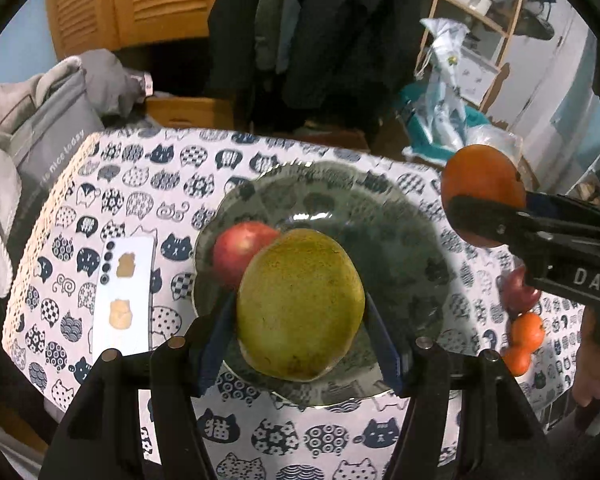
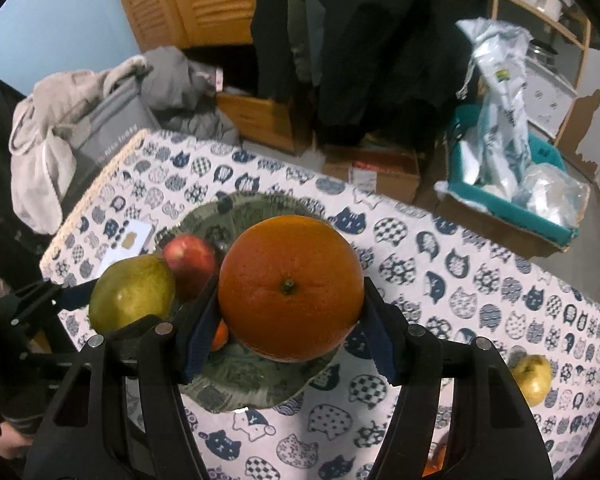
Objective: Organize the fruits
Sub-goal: 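Lower the pear and orange into the bowl and open both tools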
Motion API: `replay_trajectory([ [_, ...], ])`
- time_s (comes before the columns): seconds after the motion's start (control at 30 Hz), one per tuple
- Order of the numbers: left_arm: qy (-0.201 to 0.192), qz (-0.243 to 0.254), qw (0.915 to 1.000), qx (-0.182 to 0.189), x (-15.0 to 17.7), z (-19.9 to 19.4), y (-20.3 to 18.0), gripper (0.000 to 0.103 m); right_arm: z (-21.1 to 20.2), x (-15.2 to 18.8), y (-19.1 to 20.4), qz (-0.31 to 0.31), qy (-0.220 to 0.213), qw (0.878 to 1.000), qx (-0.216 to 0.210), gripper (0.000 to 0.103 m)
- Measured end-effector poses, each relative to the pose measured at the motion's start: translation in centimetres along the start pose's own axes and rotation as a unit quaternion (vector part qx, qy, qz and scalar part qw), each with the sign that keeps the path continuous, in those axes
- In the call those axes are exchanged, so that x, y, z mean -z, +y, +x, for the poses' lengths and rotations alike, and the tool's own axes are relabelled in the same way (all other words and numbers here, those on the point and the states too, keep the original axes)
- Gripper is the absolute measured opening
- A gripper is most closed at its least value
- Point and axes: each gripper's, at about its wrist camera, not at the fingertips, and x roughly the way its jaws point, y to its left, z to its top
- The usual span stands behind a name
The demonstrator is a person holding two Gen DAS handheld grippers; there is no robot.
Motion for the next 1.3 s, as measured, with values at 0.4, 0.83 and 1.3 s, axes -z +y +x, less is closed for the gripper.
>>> replay_trajectory([
  [0.4,0.052,-0.02,0.9984,-0.005,1.2,3.2,1.8,0.066,5.5,1.0,0.8,-0.006,0.06,0.998,-0.002,0.066],
  [0.83,0.086,-0.027,0.9959,0.008,2.0,5.7,2.1,0.066,8.4,1.5,1.3,-0.006,0.095,0.995,-0.01,0.066],
  [1.3,0.074,-0.019,0.9971,0.005,1.5,4.2,1.7,0.08,10.3,2.0,1.0,0.003,0.128,0.991,-0.023,0.066],
])
